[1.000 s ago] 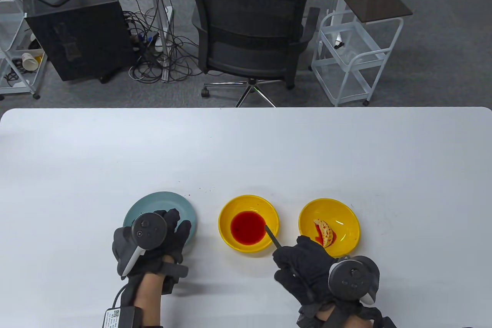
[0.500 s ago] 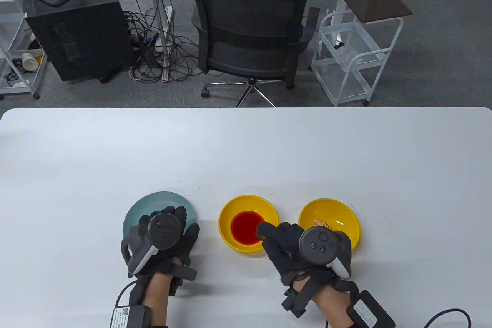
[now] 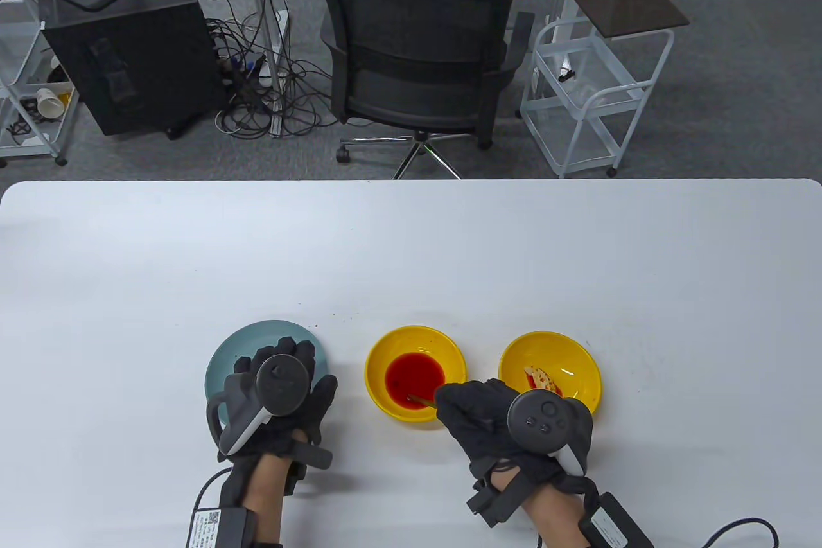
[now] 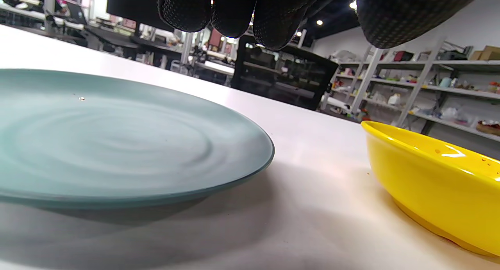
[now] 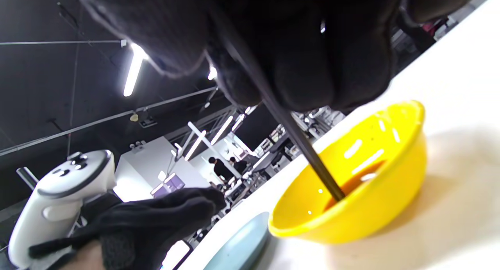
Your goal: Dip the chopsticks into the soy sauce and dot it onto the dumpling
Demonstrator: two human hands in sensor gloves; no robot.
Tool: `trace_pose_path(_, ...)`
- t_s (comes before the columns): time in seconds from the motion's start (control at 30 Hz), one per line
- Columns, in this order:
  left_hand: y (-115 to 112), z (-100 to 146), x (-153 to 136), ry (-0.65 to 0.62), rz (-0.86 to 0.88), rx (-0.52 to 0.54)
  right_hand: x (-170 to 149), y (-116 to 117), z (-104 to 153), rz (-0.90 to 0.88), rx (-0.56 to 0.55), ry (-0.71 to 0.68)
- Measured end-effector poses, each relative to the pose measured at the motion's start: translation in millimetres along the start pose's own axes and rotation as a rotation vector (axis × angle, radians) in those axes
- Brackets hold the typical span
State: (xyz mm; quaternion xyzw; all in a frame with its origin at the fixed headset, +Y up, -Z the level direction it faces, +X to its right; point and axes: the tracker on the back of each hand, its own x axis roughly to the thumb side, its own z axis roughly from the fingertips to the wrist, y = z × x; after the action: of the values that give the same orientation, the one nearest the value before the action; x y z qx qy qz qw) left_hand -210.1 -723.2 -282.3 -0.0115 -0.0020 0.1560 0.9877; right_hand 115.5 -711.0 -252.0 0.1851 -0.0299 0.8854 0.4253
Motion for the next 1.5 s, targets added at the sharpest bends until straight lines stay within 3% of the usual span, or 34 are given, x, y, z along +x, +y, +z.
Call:
trace_pose_path(0.47,-3.5,0.0,1.0,0.01,-0.009,-0.024,-3.9,-9.3,1.1,0.039,-0.048,0.024)
trace_pose_path(0.7,-1.1,0.0,-4.5,0.021,0.019,-0.025,11.8,-77.5,19.1,-0.023,-0.259,-0.031)
trace_pose_path(0.9,-3.0,-1.0,-2.7,0.024,0.019,-0.046,-8.3,-123.4,33.5,0.103,-0.404,0.149)
trace_pose_path(1.1,-3.3,-0.9,-3.7,0.026,0.026,-0.043,-31.0,-132.7,34.0,0.09,-0.443,0.304)
trace_pose_path(1.5,-2.5,0.2,-7.2,0.04,0.038,-0.063,-39.3,-131.0,33.0,0.085,-0.472,0.361)
